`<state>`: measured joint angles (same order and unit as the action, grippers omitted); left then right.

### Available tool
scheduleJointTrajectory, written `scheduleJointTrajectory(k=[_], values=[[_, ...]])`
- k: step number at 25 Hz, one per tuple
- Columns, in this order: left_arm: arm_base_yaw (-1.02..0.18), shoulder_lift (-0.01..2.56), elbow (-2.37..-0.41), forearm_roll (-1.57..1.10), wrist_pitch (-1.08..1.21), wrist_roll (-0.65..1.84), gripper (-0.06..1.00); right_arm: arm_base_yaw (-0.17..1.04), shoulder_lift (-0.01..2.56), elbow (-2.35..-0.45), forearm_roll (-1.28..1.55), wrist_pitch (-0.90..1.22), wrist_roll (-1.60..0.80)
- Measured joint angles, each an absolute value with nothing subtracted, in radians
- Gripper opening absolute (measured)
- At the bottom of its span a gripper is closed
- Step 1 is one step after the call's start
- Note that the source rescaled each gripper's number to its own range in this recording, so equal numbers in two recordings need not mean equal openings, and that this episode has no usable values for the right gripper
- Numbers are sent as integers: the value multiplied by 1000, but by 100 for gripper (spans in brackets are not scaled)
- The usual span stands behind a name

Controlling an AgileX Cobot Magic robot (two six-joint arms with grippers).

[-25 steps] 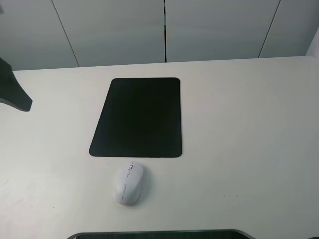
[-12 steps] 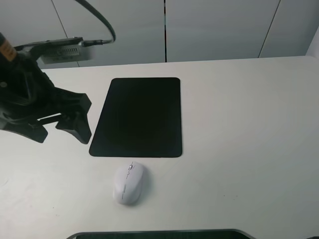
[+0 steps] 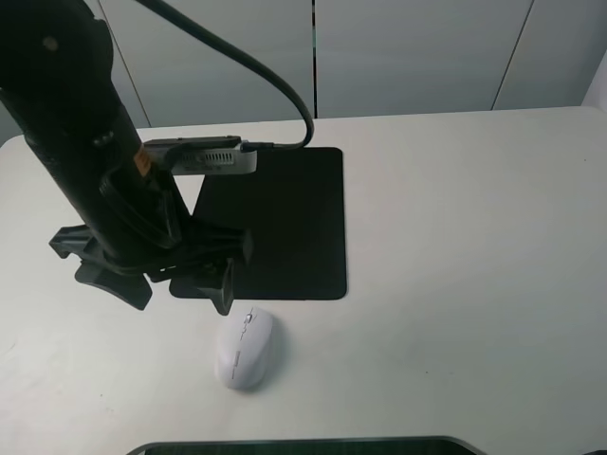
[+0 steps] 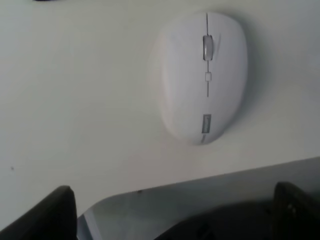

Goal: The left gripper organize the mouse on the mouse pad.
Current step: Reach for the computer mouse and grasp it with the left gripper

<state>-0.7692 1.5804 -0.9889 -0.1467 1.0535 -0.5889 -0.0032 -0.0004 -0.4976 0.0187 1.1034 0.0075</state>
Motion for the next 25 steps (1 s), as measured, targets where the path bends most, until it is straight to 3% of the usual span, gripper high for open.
scheduleJointTrajectory(k=[11, 25], values=[[-794, 1594, -989, -96, 1022, -672, 98, -3, 0, -498, 19, 1103, 8], [-862, 1787, -990, -103, 914, -684, 98, -3, 0, -498, 19, 1103, 8]])
